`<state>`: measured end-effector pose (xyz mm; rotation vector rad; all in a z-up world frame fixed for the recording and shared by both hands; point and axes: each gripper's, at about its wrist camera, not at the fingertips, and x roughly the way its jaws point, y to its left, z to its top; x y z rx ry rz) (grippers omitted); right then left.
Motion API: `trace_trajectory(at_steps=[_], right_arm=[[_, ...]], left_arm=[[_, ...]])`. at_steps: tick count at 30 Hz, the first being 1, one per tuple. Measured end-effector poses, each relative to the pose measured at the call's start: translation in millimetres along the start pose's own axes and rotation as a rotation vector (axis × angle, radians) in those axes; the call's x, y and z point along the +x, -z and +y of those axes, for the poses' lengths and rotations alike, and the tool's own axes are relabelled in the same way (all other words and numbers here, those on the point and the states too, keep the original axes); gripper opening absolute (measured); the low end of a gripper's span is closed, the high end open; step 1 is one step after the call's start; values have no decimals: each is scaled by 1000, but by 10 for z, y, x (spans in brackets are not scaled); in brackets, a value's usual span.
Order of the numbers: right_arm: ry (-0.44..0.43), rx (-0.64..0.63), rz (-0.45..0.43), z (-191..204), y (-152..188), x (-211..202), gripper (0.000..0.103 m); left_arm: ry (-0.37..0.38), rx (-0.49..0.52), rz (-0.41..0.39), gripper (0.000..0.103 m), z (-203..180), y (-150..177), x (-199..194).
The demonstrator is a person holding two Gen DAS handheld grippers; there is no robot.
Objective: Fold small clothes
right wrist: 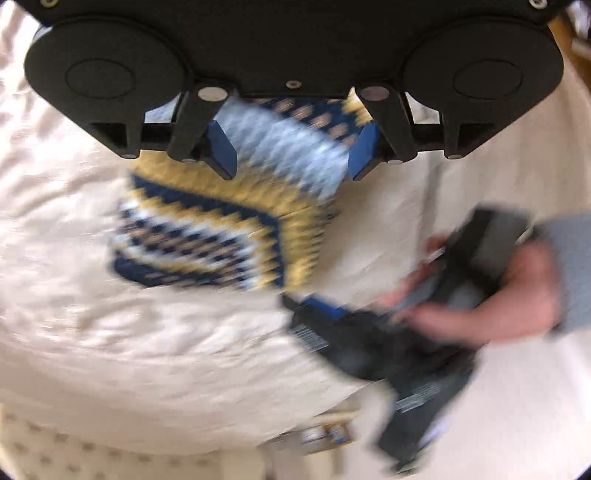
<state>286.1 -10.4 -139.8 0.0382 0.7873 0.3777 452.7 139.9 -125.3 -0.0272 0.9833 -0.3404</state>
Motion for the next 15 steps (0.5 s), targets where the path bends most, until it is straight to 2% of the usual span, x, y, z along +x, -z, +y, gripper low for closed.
trace_trajectory(at_steps=[3,5,6,11,15], right_arm=[[79,89,-7,-378,-142,114,62],[115,163,-4,-654,-250,216,42],[134,197,1,-773,-301,263,40],[201,307,-12,-1234,-577,555,39],[187,293,41,-1268,-669,911,39]], left_arm=[[24,31,28,33,-183,-10,141],[28,34,48,33,-243,24,244],[30,33,61,33,-255,53,292],[3,17,125,33,-148,362,441],[1,-49,120,33,51,577,396]])
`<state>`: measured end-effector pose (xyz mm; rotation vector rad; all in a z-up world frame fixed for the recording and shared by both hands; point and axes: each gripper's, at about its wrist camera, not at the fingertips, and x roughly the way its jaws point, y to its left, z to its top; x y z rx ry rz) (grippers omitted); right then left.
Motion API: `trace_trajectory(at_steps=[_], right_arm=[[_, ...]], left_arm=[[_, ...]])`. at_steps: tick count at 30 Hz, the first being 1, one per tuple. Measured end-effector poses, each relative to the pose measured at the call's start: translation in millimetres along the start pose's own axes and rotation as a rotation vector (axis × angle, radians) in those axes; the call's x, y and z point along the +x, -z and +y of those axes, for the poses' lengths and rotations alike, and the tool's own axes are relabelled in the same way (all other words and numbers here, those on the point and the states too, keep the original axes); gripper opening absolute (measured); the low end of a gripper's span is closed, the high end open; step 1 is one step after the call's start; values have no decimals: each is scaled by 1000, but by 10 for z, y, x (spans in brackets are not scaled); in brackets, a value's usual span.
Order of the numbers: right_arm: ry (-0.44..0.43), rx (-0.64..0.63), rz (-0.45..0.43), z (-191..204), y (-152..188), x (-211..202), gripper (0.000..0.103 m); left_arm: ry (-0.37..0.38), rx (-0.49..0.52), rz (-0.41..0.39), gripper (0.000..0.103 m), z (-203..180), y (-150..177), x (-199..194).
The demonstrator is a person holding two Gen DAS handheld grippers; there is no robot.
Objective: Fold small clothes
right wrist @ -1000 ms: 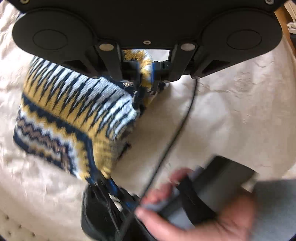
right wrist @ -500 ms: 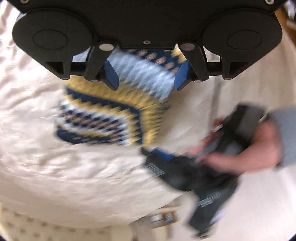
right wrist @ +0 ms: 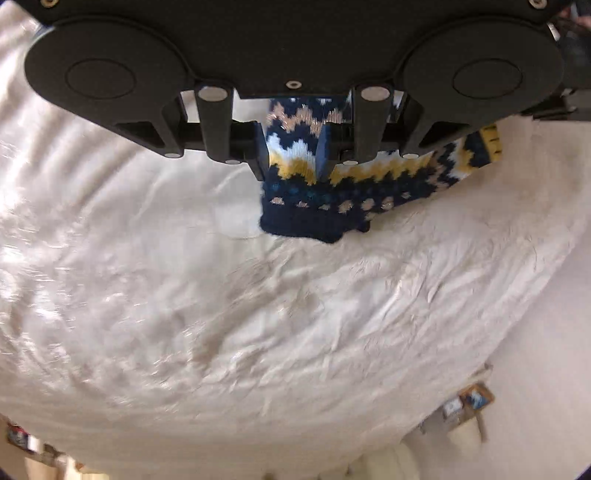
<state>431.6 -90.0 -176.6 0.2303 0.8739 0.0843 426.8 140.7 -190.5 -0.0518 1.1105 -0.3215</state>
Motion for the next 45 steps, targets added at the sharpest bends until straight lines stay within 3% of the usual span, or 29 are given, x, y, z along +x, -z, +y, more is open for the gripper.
trace_trajectory(at_steps=[5,8,11,12,14,16,23,26,29,34,38,42,45], right_arm=[[-38,-105,74,390,136,369,40],[-11,-219,74,619,218,418,42],[-31,-164,67,505,162,336,46],[-46,-126,55,415,111,274,50],[-68,-68,19,257,78,112,79],[-95,-34,-13,99,103,-44,97],[-179,100,40,-334,246,-97,102],[-211,132,54,-381,258,-50,102],[-262,138,76,-373,259,27,102],[-301,149,158,-341,220,359,102],[-339,195,205,-326,199,615,103],[-364,186,213,-241,148,757,103],[-389,197,209,-250,124,832,103]], left_arm=[[-18,-6,-14,33,56,109,-54],[-29,-10,-19,33,44,106,-30],[-10,-17,-27,33,46,68,-71],[2,-22,-40,33,56,68,-125],[18,-25,-68,37,60,96,-242],[30,-30,-86,50,66,179,-352],[108,-97,3,67,60,544,-431],[78,-100,17,68,-5,691,-388],[94,-140,52,68,35,782,-279],[148,-152,72,70,31,799,-100],[178,-139,77,80,-17,758,78],[213,-140,65,98,-87,707,195],[202,-119,65,99,-152,691,245]])
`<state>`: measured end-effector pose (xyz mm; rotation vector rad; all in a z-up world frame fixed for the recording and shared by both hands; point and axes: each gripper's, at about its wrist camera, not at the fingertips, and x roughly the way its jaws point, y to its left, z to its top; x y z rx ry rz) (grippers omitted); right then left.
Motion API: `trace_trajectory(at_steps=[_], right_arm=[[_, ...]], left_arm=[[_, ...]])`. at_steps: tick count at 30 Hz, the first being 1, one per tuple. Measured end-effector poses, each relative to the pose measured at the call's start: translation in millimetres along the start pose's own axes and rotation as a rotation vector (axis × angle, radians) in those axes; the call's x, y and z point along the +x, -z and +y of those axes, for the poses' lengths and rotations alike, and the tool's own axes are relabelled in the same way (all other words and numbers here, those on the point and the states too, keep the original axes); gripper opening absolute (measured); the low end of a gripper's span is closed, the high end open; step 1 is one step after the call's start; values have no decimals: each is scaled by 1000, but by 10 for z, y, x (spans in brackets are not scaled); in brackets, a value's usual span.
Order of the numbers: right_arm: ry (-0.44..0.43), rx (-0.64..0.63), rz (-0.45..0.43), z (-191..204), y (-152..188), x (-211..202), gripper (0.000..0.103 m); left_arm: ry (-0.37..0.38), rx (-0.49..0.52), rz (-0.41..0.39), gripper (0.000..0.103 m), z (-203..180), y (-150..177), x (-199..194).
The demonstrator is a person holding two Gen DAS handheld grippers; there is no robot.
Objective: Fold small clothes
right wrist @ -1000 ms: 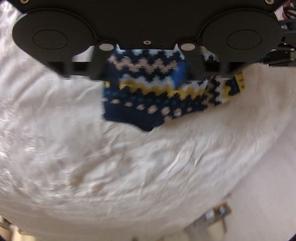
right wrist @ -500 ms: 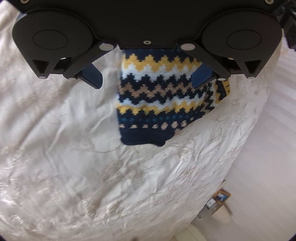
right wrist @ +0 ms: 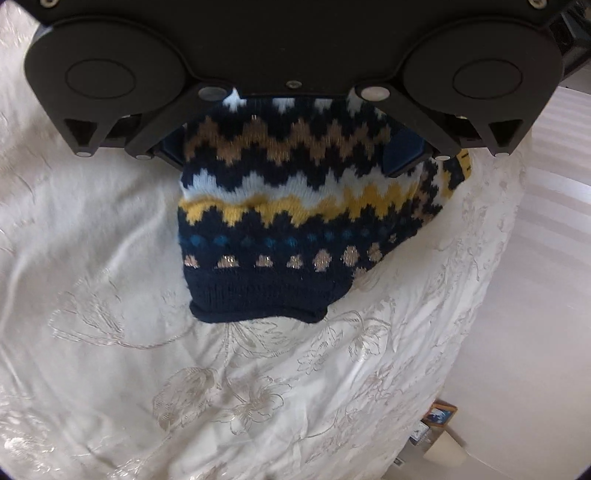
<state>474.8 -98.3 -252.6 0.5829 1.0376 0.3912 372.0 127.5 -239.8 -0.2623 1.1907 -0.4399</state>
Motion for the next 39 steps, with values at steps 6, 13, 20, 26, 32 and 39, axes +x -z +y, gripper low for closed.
trace_trajectory(at_steps=[6,13,20,26,32,39], right_arm=[[-6,0,47,-43,-43,-62,89],[81,-25,-10,167,39,-383,50],[77,-39,-68,440,220,-922,48],[62,-40,-100,471,577,-1457,48],[56,-42,-82,567,771,-1723,48],[60,-38,-28,475,838,-1745,49]], left_arm=[[-6,-1,-32,56,-94,64,-78],[-25,7,-93,28,-339,133,-312],[22,58,-148,28,-694,314,-693],[60,91,-168,28,-696,364,-778],[86,95,-162,28,-743,449,-773],[62,28,-118,28,-823,455,-772]])
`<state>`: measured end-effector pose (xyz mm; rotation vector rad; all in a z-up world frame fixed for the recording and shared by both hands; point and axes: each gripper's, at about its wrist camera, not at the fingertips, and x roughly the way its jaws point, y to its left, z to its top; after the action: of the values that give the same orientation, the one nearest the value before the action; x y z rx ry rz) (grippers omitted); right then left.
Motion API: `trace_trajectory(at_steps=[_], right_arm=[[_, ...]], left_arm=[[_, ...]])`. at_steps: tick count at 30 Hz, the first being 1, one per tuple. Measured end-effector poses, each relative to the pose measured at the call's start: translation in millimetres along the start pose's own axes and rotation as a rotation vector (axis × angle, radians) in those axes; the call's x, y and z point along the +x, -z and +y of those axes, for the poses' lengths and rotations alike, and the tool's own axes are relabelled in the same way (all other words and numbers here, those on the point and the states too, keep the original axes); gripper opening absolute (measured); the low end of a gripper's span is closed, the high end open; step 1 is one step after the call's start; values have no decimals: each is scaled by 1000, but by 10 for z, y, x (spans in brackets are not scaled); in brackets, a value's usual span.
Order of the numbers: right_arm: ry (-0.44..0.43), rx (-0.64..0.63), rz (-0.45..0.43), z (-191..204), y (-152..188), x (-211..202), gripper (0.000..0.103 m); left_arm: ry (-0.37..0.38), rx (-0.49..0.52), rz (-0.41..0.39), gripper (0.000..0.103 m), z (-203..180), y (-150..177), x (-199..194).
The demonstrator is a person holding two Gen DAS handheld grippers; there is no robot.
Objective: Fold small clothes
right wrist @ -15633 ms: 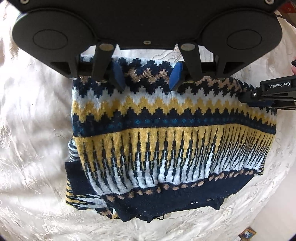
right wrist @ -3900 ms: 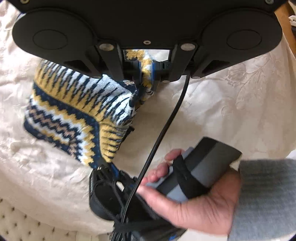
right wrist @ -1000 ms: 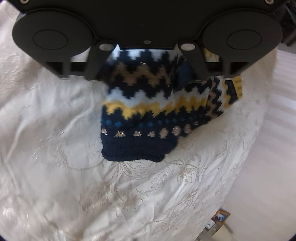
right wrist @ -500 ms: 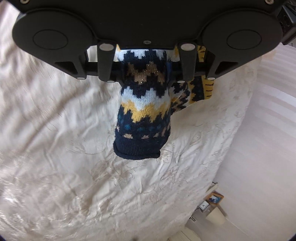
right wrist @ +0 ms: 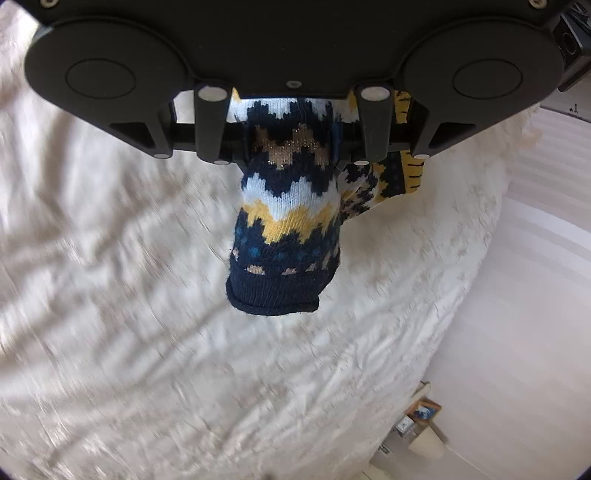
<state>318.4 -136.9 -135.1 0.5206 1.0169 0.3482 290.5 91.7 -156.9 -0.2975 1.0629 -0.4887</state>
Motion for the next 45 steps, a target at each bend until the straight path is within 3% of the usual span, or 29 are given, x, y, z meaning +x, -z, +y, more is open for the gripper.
trace_trajectory(at_steps=[5,9,14,19,21,23,31,36,41,45], right_arm=[[123,-9,80,-359,136,217,60],[188,-31,80,-528,149,278,78],[195,-61,45,-566,148,100,78],[182,-145,-64,-454,299,-345,78],[158,-181,-106,-402,357,-454,67],[155,-217,-94,-350,414,-464,36],[180,-219,-45,-312,461,-218,35],[219,-291,58,-139,392,262,36],[255,-414,106,54,378,597,40],[271,-377,66,56,325,435,40]], left_arm=[[-137,-97,84,29,173,255,348],[-170,-147,56,36,251,320,435],[-235,-122,10,35,127,500,130],[-301,-33,-98,34,-231,709,-472],[-307,18,-126,34,-369,618,-503],[-303,61,-134,34,-485,492,-424],[-302,204,-112,34,-604,-45,266],[-367,132,-3,35,-201,-108,575],[-356,126,28,35,36,52,560],[-355,143,10,34,-62,17,438]])
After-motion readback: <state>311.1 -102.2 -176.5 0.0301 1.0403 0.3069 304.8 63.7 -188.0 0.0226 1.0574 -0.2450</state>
